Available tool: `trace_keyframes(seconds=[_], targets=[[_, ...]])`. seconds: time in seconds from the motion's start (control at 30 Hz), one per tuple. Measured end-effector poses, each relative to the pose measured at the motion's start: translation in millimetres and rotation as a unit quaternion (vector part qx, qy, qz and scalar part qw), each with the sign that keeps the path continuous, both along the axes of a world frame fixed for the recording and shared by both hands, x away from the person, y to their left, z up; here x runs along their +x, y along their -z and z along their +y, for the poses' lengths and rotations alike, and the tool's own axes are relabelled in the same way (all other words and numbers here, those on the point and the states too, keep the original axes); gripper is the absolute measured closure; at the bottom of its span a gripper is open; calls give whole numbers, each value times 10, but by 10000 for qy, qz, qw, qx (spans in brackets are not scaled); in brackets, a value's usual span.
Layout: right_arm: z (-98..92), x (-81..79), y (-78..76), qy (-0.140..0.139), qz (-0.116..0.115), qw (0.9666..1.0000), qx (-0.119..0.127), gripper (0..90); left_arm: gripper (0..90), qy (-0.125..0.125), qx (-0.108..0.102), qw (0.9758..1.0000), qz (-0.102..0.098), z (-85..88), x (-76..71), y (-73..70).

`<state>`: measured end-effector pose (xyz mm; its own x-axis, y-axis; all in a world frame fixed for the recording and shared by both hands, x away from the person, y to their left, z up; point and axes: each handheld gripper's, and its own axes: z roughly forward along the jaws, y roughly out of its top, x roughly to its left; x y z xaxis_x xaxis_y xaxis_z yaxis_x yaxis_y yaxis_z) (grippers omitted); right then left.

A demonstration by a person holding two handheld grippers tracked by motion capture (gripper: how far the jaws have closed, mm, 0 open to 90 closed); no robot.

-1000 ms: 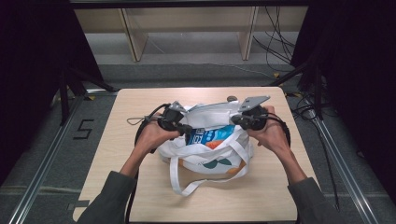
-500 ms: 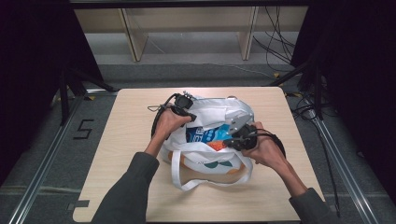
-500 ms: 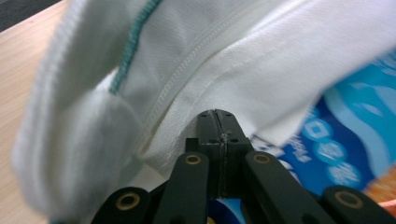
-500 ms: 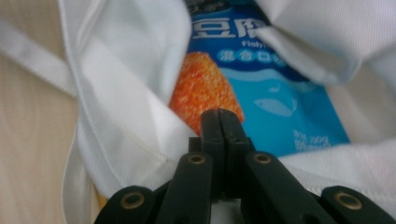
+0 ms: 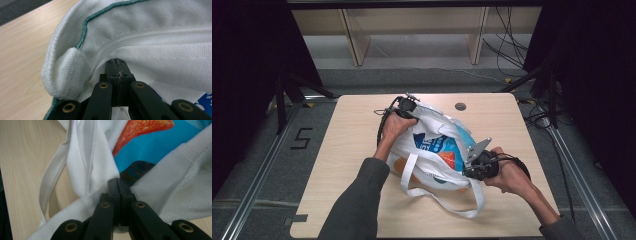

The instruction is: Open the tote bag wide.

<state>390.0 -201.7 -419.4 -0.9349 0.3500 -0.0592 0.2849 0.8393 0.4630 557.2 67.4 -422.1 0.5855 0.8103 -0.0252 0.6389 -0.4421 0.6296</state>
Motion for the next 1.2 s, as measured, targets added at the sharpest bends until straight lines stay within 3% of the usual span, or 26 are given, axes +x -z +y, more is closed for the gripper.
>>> trace_keyframes(seconds=[0.03,0.1,0.13,0.17,0.2,0.27,0.3,0.33,0.43,0.47,0.5,0.57,0.67,0.77,0.83,0.9,0.97,1.03,1.07,1.1,1.2], targets=[[0,0,0,0,0,10000,0,900,896,24,-29,10000,50,11,0,-2],[-31,26,-22,-51,-114,9997,224,900,895,95,-144,9998,130,47,-28,-70],[-55,12,-51,81,-147,9992,366,900,894,158,-231,9996,86,42,-71,-102],[-100,25,-153,138,-346,9954,880,882,870,344,-334,9988,116,37,-128,-165],[-100,25,-153,138,-346,9954,880,882,870,378,-443,9983,47,29,-170,-211],[-126,55,-262,260,-599,9907,1193,883,872,498,-690,9962,-167,34,-284,-377],[-141,88,-335,382,-871,9859,1373,889,872,542,-721,9955,-284,41,-326,-430],[-156,116,-382,374,-990,9840,1432,891,871,624,-730,9947,-373,69,-383,-507],[-259,268,-491,572,-1545,9682,1883,900,871,679,-767,9924,-675,292,-537,-690],[-313,331,-494,726,-1626,9622,2061,900,870,642,-758,9925,-711,360,-558,-703],[-341,371,-485,767,-1655,9614,2062,900,871,596,-716,9929,-744,458,-578,-703],[-384,444,-423,886,-1640,9634,1926,900,875,519,-768,9934,-673,613,-612,-642],[-393,530,-287,938,-1591,9677,1715,900,878,407,-632,9959,-507,800,-652,-400],[-432,633,-148,1140,-1589,9702,1431,900,891,204,-763,9958,-463,925,-625,-201],[-485,701,-48,1301,-1483,9712,1333,900,894,120,-855,9957,-349,973,-592,-45],[-517,744,34,1351,-1403,9708,1399,900,894,125,-851,9958,-313,974,-584,65],[-511,784,198,1422,-1237,9745,1215,900,896,109,-929,9953,-263,985,-572,185],[-511,786,232,1443,-1180,9753,1182,900,896,57,-1028,9943,-269,1006,-570,233],[-505,792,287,1534,-1197,9730,1238,900,896,30,-1096,9937,-230,1023,-560,249],[-509,794,313,1528,-1117,9751,1155,900,896,-11,-1115,9935,-209,1016,-559,253],[-491,781,344,1527,-1174,9750,1104,900,895,42,-875,9955,-354,947,-619,141]])
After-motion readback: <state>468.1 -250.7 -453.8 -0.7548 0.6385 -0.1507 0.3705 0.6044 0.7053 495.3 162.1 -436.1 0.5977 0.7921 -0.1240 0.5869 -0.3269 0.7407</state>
